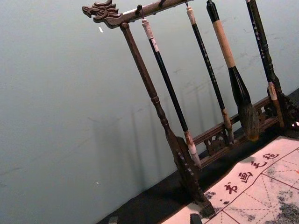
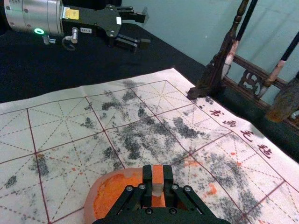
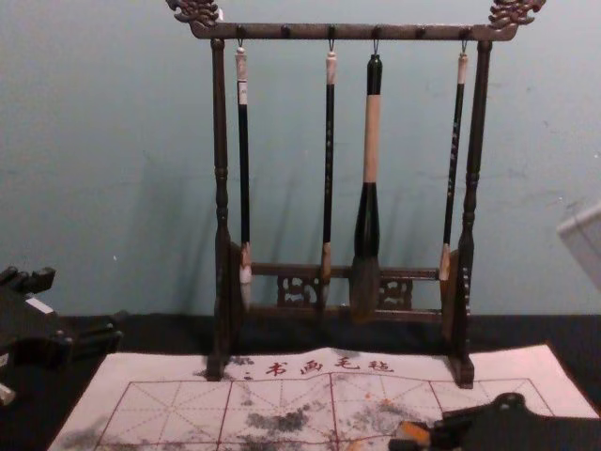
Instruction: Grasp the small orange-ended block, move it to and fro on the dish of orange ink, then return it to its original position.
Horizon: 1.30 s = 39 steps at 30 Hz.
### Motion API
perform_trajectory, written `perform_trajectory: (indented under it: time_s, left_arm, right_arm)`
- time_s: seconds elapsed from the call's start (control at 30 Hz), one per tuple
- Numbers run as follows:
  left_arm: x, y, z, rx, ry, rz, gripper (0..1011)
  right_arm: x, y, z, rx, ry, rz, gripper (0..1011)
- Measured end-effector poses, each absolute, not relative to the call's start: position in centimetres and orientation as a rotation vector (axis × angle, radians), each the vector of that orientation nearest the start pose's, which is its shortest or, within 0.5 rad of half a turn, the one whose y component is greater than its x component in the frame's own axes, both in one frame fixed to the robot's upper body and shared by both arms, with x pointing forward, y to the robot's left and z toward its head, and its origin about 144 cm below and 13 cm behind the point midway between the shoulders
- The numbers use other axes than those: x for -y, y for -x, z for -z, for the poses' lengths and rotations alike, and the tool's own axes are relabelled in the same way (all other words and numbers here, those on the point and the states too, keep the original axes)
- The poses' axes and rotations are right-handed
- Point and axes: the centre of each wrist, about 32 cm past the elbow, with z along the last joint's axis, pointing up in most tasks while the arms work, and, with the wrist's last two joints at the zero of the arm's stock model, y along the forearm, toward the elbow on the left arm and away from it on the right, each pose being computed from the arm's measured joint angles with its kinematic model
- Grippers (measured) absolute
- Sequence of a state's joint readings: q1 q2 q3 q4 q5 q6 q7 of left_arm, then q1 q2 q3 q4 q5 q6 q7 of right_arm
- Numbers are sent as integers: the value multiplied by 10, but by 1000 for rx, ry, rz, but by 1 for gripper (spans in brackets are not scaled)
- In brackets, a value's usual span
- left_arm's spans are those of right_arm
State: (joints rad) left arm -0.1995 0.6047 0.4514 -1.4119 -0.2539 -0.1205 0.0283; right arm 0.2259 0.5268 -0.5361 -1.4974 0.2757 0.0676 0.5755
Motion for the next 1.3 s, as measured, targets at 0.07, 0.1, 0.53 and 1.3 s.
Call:
perform_trajectory:
  time_s: [0.07,0.1,0.53,1.3]
  left_arm:
    - [-310,-489,-1140,285,-304,-1248,1001]
    - [-310,-489,-1140,285,-304,-1248,1001]
    - [-310,-489,-1140,285,-304,-1248,1002]
    - [-310,-489,-1140,285,-304,-1248,1001]
  right_arm:
    - [247,-485,-1151,51,351,565,101]
    - [248,-483,-1152,51,351,566,101]
    - [255,-469,-1160,56,355,540,101]
    - [244,-461,-1159,60,355,450,101]
